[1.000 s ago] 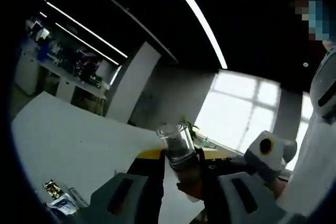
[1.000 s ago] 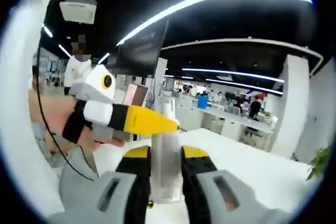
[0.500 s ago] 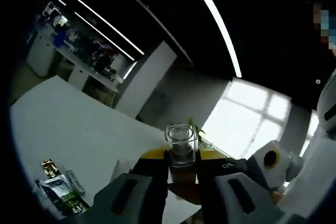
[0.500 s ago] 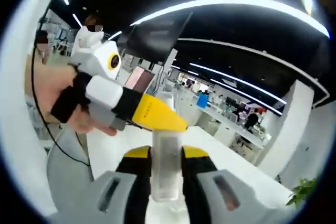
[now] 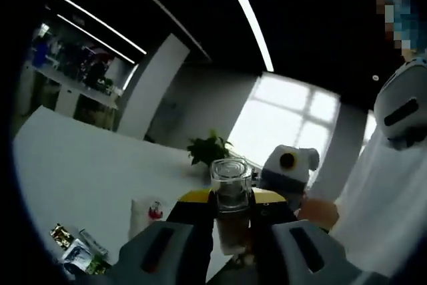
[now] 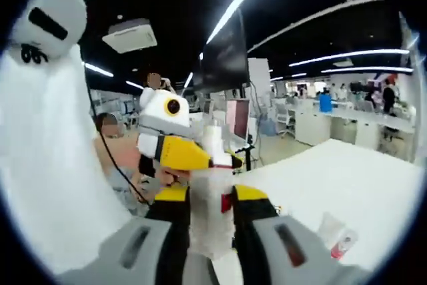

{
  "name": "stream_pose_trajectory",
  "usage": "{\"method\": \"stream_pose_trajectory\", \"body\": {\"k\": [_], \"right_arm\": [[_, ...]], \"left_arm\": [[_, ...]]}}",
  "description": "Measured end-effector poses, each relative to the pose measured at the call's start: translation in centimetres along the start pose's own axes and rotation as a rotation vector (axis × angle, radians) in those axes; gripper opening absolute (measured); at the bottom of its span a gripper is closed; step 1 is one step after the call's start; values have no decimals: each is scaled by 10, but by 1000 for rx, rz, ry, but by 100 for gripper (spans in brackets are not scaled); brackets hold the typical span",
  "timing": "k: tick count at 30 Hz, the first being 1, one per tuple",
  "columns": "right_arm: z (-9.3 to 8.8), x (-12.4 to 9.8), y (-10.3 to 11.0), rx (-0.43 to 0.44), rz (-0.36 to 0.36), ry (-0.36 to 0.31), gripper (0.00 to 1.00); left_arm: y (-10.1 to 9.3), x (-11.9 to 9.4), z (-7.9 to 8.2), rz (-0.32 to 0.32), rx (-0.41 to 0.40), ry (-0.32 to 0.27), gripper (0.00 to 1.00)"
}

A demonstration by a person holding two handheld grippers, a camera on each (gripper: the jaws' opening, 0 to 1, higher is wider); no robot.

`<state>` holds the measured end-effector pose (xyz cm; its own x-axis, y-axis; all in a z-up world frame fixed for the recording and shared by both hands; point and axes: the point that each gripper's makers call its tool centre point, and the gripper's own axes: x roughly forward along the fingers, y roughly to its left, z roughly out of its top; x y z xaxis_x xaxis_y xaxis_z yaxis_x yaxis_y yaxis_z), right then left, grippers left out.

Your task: Arrange the skincare products in the storage area until every visible bottle or jar stands upright without overlapping.

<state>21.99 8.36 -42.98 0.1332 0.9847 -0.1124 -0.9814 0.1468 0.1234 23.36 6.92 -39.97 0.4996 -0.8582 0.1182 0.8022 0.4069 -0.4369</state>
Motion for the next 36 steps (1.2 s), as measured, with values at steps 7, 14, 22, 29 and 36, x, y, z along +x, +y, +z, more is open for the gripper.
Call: {"method": "stream_pose_trajectory", "body": {"k": [7, 14, 22, 29, 36], "right_arm": [[13, 4, 13, 43, 138, -74, 25], [18, 3, 28, 158, 262, -113, 24], [37, 0, 31, 122, 227, -237, 22], [45, 1, 8, 68, 46, -260, 22], [44, 4, -15, 20, -124, -243, 22]], "left_arm": [[-21, -4, 14, -121, 111, 3, 16], [-34, -5, 16, -205, 99, -2, 17], [-36, -3, 28, -249, 51, -62, 17], [-17, 1, 40, -139, 72, -121, 18], [-1, 13, 46, 1, 121, -117, 21]]}}
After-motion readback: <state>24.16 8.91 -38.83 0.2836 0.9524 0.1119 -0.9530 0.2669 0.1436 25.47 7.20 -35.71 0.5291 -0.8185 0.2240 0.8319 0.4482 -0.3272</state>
